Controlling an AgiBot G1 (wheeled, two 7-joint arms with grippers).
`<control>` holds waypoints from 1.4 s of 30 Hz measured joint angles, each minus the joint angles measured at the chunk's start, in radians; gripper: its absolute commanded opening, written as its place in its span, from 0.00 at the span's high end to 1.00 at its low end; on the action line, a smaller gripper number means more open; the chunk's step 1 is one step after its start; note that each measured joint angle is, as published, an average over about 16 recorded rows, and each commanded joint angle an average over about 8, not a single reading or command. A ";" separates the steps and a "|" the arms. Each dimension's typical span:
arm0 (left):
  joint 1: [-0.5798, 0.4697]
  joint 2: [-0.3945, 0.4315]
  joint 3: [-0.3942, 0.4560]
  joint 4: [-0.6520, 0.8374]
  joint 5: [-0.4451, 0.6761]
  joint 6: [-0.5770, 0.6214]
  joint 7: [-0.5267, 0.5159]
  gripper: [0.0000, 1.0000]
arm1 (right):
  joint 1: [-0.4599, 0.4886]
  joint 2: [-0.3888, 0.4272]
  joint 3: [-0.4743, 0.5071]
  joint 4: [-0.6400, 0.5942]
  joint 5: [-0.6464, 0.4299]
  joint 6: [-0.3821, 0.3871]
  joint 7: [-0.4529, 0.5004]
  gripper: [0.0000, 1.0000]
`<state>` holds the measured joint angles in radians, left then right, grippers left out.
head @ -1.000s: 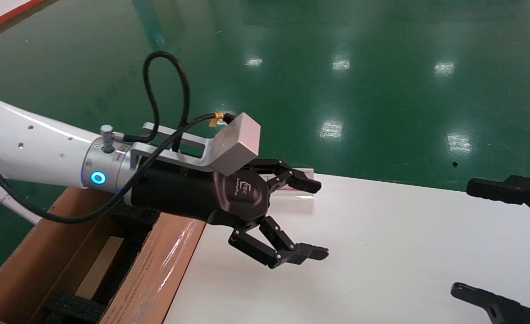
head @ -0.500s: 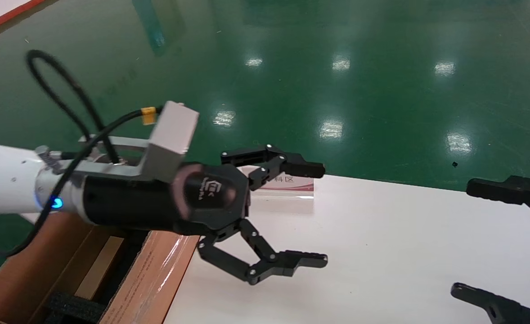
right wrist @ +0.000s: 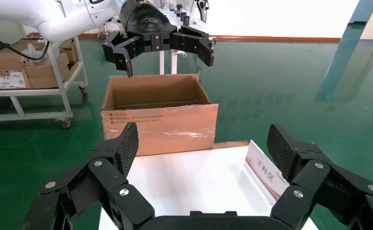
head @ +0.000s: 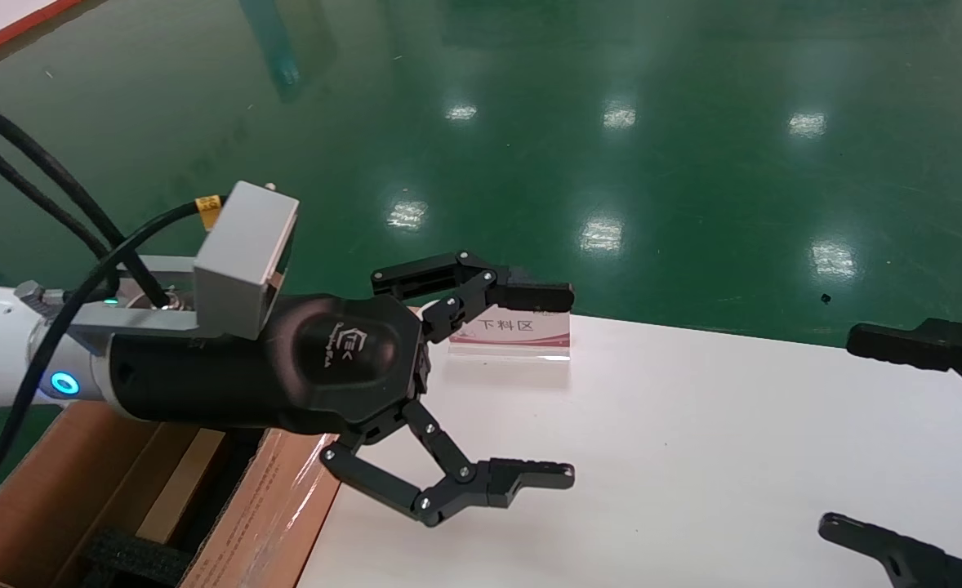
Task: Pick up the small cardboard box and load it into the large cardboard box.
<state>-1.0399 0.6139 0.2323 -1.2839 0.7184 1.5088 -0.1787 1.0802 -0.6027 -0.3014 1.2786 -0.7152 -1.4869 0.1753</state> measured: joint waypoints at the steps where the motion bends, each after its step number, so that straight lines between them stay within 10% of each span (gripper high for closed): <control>1: -0.002 0.000 0.003 0.000 0.001 -0.001 -0.001 0.00 | 0.000 0.000 0.000 0.000 0.000 0.000 0.000 0.00; 42: -0.034 -0.003 0.047 0.000 0.012 -0.013 -0.009 0.00 | 0.000 0.000 0.000 0.000 0.000 0.000 0.000 0.00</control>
<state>-1.0738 0.6110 0.2791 -1.2840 0.7302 1.4954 -0.1876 1.0802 -0.6027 -0.3014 1.2787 -0.7153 -1.4870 0.1753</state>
